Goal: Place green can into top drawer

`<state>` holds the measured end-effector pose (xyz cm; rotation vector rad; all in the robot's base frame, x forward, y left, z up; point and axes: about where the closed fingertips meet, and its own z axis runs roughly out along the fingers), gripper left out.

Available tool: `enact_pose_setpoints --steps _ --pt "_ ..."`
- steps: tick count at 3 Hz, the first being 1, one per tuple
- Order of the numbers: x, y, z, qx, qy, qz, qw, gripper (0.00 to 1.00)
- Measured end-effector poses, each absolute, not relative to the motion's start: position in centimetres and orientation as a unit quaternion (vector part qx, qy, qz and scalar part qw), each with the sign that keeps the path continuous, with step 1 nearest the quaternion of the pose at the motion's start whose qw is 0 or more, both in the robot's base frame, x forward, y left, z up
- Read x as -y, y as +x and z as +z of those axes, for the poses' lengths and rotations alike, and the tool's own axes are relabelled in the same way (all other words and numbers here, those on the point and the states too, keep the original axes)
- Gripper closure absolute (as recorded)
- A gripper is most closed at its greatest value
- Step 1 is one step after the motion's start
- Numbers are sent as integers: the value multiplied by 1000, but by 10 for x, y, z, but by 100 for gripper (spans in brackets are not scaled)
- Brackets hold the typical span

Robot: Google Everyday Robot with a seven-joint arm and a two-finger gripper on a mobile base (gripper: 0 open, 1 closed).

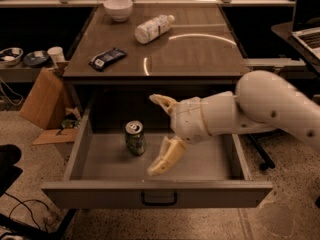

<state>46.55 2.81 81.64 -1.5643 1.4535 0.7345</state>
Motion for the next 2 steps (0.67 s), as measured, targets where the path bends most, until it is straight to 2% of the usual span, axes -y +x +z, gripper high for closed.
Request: enact_pose_setpoints --steps 1,2 --pt "38 433 858 -633 -610 226 420 0" --pt "102 429 898 -697 -567 92 429 0"
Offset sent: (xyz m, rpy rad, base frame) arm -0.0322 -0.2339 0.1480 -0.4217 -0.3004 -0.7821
